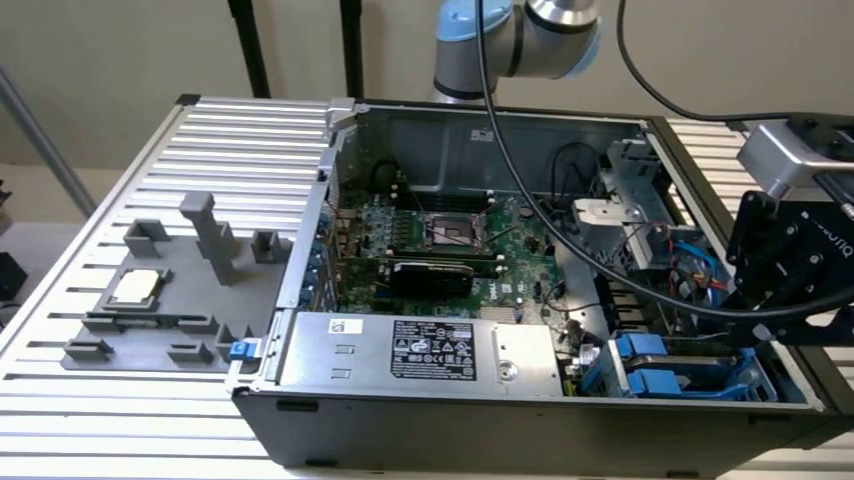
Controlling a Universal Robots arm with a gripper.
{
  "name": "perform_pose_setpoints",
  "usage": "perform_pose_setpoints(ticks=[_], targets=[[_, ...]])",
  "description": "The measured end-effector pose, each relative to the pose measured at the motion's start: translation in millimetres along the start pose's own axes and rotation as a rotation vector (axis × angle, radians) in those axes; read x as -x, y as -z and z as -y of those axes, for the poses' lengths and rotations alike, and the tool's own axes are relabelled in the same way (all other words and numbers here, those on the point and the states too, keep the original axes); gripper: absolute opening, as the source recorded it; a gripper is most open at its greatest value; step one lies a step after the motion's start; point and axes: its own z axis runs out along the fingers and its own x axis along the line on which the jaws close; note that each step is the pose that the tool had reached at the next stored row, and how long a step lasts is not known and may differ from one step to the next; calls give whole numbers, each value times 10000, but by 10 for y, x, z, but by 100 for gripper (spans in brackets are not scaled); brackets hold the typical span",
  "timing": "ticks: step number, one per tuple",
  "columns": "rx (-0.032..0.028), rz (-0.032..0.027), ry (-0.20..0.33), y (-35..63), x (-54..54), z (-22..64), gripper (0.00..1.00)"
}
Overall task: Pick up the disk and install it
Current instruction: 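Insert the first disk wire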
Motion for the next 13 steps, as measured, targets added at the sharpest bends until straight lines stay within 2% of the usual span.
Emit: perform_pose_setpoints(ticks=[10, 13], targets=[[0, 0, 1, 0, 0, 1, 30], [1, 16, 1, -3, 0, 4, 30]])
